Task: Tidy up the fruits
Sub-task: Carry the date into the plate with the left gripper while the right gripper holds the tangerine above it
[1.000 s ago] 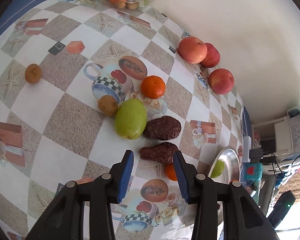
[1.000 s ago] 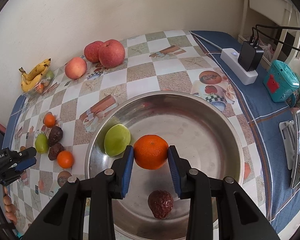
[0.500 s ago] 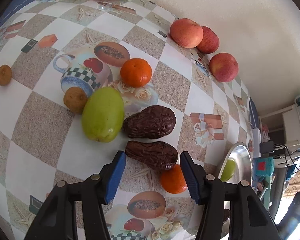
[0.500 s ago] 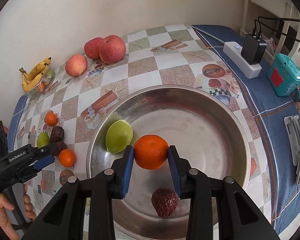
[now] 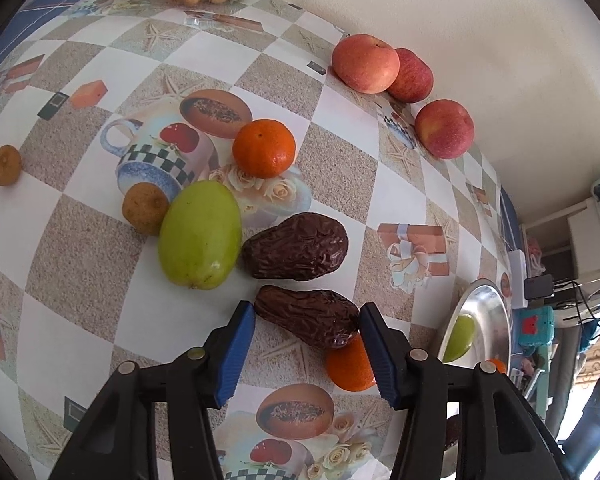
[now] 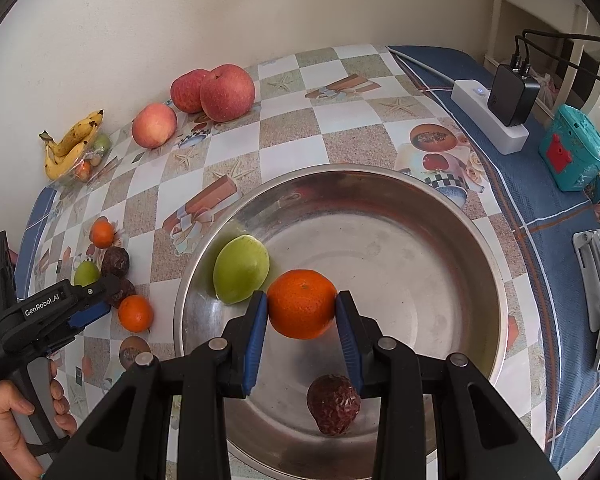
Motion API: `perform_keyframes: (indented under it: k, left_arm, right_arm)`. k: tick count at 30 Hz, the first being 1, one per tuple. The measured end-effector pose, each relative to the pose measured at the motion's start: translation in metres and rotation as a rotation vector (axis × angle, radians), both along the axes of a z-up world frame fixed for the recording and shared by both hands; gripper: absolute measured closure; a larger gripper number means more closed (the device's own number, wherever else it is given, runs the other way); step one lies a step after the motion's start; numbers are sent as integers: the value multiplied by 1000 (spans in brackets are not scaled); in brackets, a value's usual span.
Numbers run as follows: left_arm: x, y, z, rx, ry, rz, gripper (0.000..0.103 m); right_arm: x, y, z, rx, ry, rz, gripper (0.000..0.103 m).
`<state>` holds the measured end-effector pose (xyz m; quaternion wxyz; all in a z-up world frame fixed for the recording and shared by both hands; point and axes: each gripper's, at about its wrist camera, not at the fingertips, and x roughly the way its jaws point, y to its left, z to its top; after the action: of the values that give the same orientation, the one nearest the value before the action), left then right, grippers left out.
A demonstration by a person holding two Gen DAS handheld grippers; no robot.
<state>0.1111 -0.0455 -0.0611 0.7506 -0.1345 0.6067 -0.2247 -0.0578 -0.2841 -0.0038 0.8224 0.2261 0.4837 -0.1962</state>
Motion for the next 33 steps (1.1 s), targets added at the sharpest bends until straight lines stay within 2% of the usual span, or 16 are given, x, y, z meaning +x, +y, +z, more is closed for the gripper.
perform_keyframes:
  k: [4,7,14,20,23,28,30,33]
  left_arm:
    - [-2,0,11,-25,-9,-3,46]
    - [-8,-8,26,-58,-31,-40,46]
    - [-44,-58,58,-113,-88,-252,46]
    - [-70,-88,57,-129,-63,-372,44]
    - [-73,-91,51,-116,-42,-385,37]
    - [-69,-84,47,-90,-39,-356,37]
    - [-66,-82,45,-63,-44,-342,37]
    - [-64,-78,42,-10,-57,-321,30]
  right_arm:
    - [-1,-1,-1,3,-1,-10,67]
    - [-3,-6,-1,8,-1,-30,67]
    - [-12,-20,-1,4,9,-90,67]
    - [-19,-28,-2,8,13,-121,66]
    - [-19,-29,-2,10,12,-130,66]
    - [-19,-29,-3,14,10,-135,65]
    - [-19,-29,-2,10,5,-133,65]
    - [-18,-28,-2,4,10,-127,64]
